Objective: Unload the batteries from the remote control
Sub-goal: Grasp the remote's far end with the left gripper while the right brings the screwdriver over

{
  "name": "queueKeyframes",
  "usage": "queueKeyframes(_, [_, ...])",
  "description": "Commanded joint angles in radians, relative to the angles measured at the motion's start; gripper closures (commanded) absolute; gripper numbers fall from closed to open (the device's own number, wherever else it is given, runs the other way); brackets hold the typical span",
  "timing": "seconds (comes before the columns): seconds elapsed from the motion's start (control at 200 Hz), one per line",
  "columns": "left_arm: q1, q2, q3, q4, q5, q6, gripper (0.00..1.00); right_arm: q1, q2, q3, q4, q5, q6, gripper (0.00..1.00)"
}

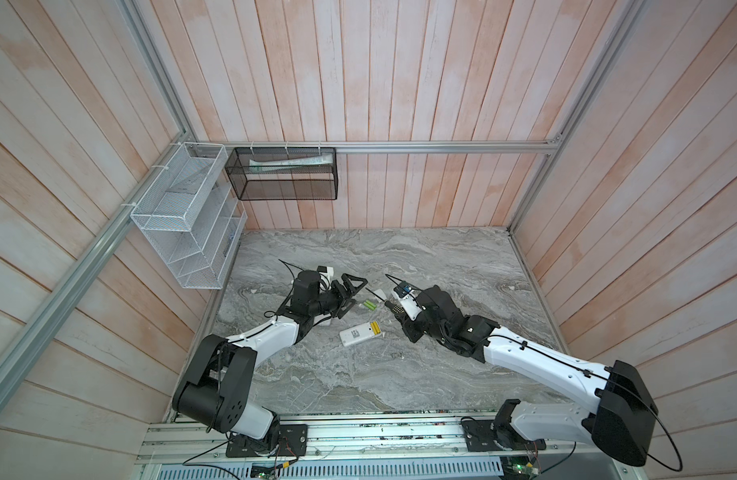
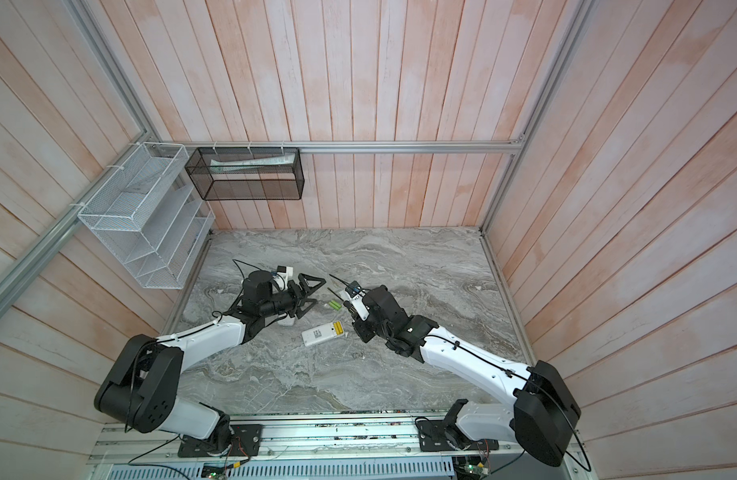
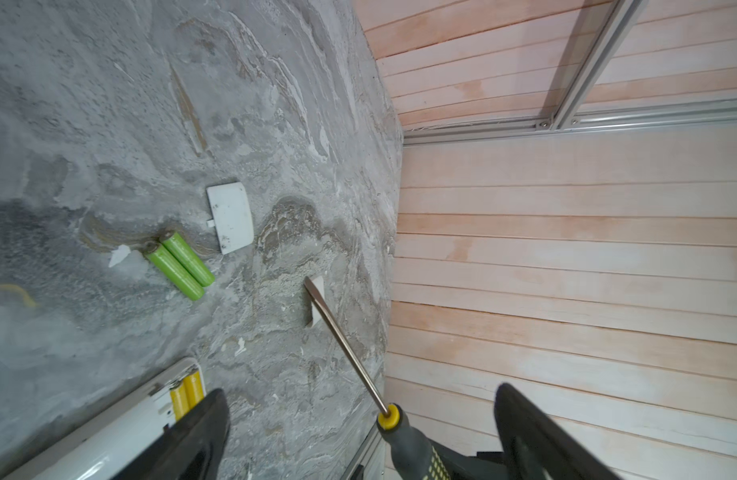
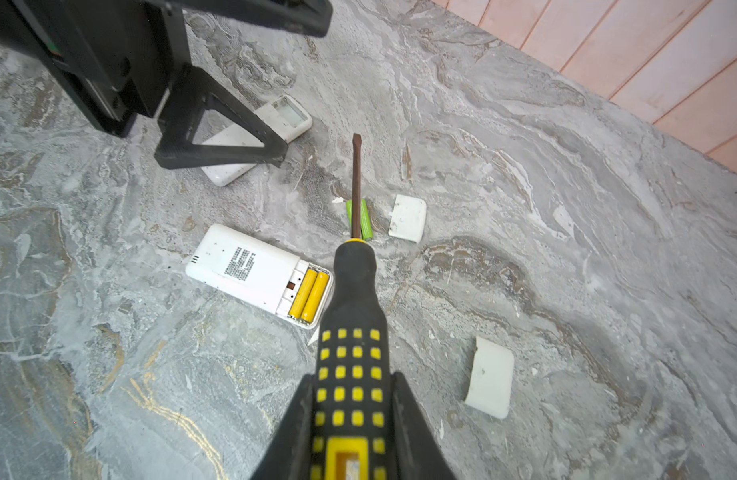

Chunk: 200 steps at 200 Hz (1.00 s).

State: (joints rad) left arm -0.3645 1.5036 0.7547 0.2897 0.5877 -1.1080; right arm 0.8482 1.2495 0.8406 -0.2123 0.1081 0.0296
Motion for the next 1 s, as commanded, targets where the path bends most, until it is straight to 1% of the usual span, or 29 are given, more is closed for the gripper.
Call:
queueKeyframes(0.0, [0.002,0.003,0.060,-0.264,-0.043,0.268,0.00,-0.001,-0.042,-0.023,-0.046,0.044,0.039,1.00])
queueKeyframes(0.08, [0.001,0.006,0.107,-0.391,-0.084,0.383,0.00,-0.001,-0.067,-0.038,-0.060,0.042,0.056,1.00])
queueKeyframes(0.205, [-0.009,0.005,0.173,-0.551,-0.198,0.545,0.00,-0.001,-0.095,-0.056,-0.079,0.035,0.074,1.00])
queueKeyframes(0.32, [-0.020,-0.013,0.199,-0.614,-0.289,0.678,0.00,-0.001,-0.105,-0.066,-0.095,0.026,0.084,1.00])
queueKeyframes(0.39, [-0.043,-0.031,0.201,-0.641,-0.374,0.755,0.00,0.000,-0.104,-0.069,-0.107,0.022,0.089,1.00])
queueKeyframes(0.485, [-0.051,-0.037,0.202,-0.669,-0.392,0.839,0.00,0.001,-0.103,-0.076,-0.114,0.016,0.091,1.00])
queueKeyframes(0.57, [-0.088,-0.057,0.183,-0.662,-0.470,0.917,0.00,0.000,-0.105,-0.087,-0.107,0.008,0.094,1.00])
queueKeyframes(0.635, [-0.119,-0.087,0.152,-0.635,-0.477,1.012,0.00,0.001,-0.108,-0.092,-0.103,-0.001,0.095,1.00])
queueKeyframes(0.7, [-0.160,-0.113,0.121,-0.617,-0.509,1.096,0.00,0.000,-0.110,-0.095,-0.102,-0.010,0.095,1.00])
queueKeyframes(0.835, [-0.176,-0.106,0.103,-0.644,-0.485,1.203,0.00,0.000,-0.117,-0.098,-0.102,-0.025,0.095,1.00])
queueKeyframes(0.995, [-0.212,-0.061,0.090,-0.676,-0.503,1.315,0.00,0.001,-0.126,-0.103,-0.108,-0.033,0.100,1.00])
